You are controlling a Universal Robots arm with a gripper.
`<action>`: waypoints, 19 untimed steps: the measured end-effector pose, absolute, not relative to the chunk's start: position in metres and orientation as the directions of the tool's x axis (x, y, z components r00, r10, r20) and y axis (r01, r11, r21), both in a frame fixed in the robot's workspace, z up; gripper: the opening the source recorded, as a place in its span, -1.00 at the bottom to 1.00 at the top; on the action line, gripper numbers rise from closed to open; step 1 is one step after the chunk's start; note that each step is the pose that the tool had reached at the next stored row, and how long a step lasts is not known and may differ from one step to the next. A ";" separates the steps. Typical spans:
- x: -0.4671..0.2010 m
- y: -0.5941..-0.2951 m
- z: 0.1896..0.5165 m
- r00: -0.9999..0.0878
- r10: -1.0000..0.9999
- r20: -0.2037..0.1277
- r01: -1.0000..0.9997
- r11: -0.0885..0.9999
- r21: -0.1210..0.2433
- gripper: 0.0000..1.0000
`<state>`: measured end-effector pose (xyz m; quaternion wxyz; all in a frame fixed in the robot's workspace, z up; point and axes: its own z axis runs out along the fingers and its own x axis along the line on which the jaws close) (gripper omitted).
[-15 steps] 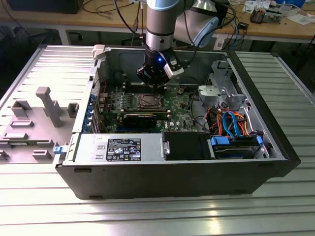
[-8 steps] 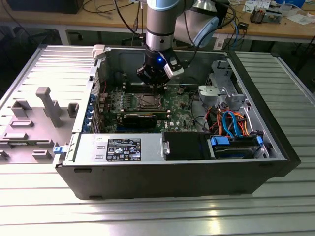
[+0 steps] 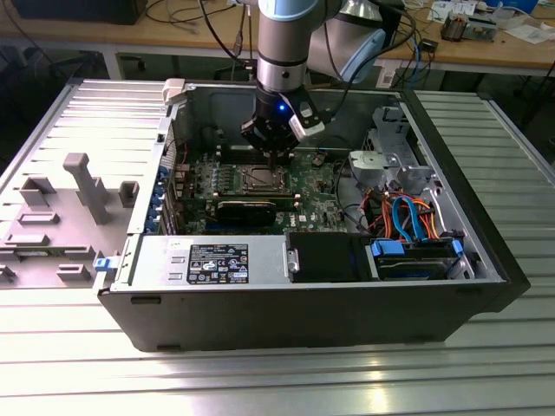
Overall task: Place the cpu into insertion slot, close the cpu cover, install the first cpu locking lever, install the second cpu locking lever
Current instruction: 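Install the second cpu locking lever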
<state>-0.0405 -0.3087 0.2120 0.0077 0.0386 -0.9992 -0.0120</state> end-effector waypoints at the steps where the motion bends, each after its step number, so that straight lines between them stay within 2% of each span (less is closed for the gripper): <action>1: -0.040 -0.309 0.212 -0.997 -0.077 0.014 -0.077 0.997 0.025 -0.79; 19: -0.040 -0.312 0.215 -0.997 -0.077 0.015 -0.077 0.997 0.024 -0.79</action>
